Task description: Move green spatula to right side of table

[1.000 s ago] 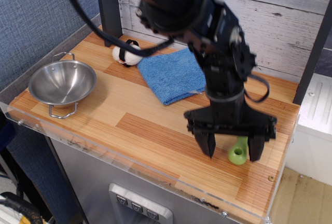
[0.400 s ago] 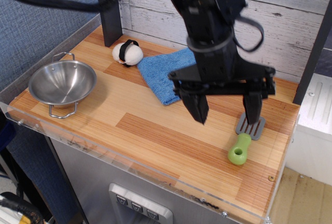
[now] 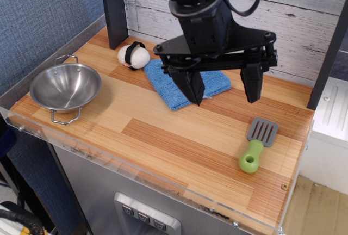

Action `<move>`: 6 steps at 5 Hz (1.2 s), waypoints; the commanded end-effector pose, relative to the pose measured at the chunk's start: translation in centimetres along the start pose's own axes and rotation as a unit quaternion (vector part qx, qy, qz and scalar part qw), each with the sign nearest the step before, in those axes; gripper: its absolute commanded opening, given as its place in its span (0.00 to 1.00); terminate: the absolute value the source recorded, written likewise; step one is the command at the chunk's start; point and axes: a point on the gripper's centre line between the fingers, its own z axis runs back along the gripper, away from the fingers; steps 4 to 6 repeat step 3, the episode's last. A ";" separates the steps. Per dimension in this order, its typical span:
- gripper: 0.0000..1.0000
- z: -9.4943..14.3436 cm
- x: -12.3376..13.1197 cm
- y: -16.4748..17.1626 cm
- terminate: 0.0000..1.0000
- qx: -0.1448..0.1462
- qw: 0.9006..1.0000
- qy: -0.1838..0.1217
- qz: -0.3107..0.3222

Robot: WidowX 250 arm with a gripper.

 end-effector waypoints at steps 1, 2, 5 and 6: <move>1.00 1.0 0.2 -0.1 0.00 -0.008 1.000 -0.017 0.000; 1.00 1.0 0.2 -0.1 0.00 -0.008 1.000 -0.017 0.000; 1.00 1.0 0.2 -0.1 1.00 -0.008 1.000 -0.017 0.000; 1.00 1.0 0.2 -0.1 1.00 -0.008 1.000 -0.017 0.000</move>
